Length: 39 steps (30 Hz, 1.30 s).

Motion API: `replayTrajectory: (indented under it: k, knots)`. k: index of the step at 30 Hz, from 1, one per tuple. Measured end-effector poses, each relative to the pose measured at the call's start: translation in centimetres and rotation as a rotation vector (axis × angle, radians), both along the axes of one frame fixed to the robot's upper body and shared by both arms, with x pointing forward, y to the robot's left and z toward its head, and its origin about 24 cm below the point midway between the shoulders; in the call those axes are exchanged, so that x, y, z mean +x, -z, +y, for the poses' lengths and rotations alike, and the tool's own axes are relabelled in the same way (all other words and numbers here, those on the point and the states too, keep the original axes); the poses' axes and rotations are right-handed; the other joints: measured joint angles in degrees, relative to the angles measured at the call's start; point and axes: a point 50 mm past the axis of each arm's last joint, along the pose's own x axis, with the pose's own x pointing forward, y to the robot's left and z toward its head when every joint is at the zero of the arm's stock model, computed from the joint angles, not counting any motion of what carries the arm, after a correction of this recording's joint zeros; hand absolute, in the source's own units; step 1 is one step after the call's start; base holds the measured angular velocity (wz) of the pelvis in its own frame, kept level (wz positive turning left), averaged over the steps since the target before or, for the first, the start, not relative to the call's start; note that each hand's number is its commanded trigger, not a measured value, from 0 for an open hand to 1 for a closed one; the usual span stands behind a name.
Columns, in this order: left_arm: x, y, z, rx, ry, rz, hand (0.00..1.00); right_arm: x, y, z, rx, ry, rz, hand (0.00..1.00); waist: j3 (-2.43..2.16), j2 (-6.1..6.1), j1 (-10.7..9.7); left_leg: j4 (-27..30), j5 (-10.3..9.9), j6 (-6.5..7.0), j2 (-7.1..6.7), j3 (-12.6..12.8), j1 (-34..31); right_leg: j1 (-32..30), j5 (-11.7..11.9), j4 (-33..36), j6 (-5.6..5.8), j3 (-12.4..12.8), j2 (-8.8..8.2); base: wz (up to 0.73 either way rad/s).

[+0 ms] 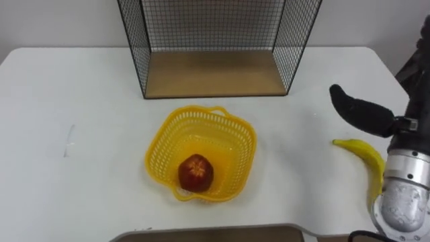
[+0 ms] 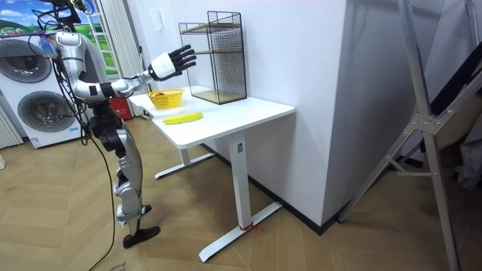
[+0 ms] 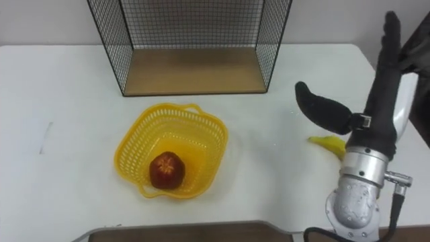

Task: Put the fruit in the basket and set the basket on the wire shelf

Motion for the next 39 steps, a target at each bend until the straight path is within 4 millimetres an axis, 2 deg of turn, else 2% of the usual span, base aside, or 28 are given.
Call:
replayTrajectory:
  k: [5, 11, 15, 21, 24, 28, 31, 33, 39]
  knots:
    - [-0.1, -0.1, 0.2, 0.011, -0.023, 0.002, 0.00, -0.6, 1.2, -1.9, -0.008, 0.123, 0.041, 0.00, -0.06, -0.19, -0.01, -0.02, 0.01, 0.01, 0.00, 0.04, 0.40, 0.10, -0.02, 0.03, 0.02, 0.23, 0.04, 0.00]
    - [0.5, -0.2, 0.4, 0.022, -0.011, -0.010, 0.00, -1.2, 2.3, -2.6, -0.037, 0.181, 0.106, 0.00, 0.09, -0.47, -0.33, -0.15, 0.01, 0.02, 0.00, 0.12, 0.76, 0.45, -0.01, -0.10, 0.03, 0.32, 0.03, 0.00]
    - [0.8, -0.3, 0.4, 0.028, -0.012, -0.012, 0.00, -1.6, 3.1, -2.9, -0.034, 0.194, 0.159, 0.00, -0.03, -0.24, -0.12, -0.37, 0.01, 0.02, 0.01, 0.36, 0.89, 0.36, -0.01, -0.12, 0.03, 0.56, 0.08, -0.03]
    - [1.0, -0.4, 0.5, 0.029, -0.012, -0.021, 0.00, -2.0, 4.8, -3.2, -0.019, 0.175, 0.273, 0.00, 0.01, -0.38, -0.19, -0.43, 0.01, 0.01, 0.00, 0.48, 0.95, 0.41, 0.00, 0.05, 0.04, 0.64, 0.06, 0.00]
    - [0.9, -0.4, 0.5, 0.027, -0.014, -0.016, 0.00, -2.0, 5.1, -3.2, -0.014, 0.156, 0.306, 0.00, 0.23, -0.76, -0.19, -0.41, 0.01, 0.01, 0.00, 0.47, 0.96, 0.40, -0.01, 0.04, 0.04, 0.63, 0.06, 0.00]
    - [0.9, -0.4, 0.5, 0.031, -0.016, -0.008, 0.00, -2.0, 5.6, -3.2, -0.010, 0.132, 0.340, 0.00, 0.24, -0.92, -0.14, -0.41, 0.01, 0.01, 0.01, 0.49, 0.92, 0.27, -0.01, -0.33, 0.04, 0.70, 0.05, 0.00]
    - [0.7, -0.4, 0.5, 0.036, -0.018, -0.001, 0.00, -2.5, 7.6, -3.4, 0.006, 0.127, 0.450, 0.00, 0.02, -0.93, 0.08, -0.34, 0.01, 0.02, 0.01, 0.47, 0.92, 0.45, 0.00, -0.49, 0.04, 0.62, 0.05, 0.00]
    - [0.3, -0.3, 0.5, 0.036, -0.021, 0.016, 0.00, -2.7, 8.8, -3.1, 0.022, 0.098, 0.530, 0.00, 0.07, -0.95, 0.07, -0.34, 0.01, 0.01, 0.01, 0.48, 0.90, 0.43, 0.01, -0.49, 0.05, 0.60, 0.02, 0.00]
    - [0.3, -0.4, 0.6, 0.041, -0.027, 0.023, 0.00, -2.9, 9.7, -3.0, 0.039, 0.033, 0.605, 0.00, 0.15, -0.54, -0.16, -0.39, 0.01, 0.01, 0.04, 0.33, 0.91, 0.59, 0.01, -0.54, 0.05, 0.33, -0.01, 0.01]
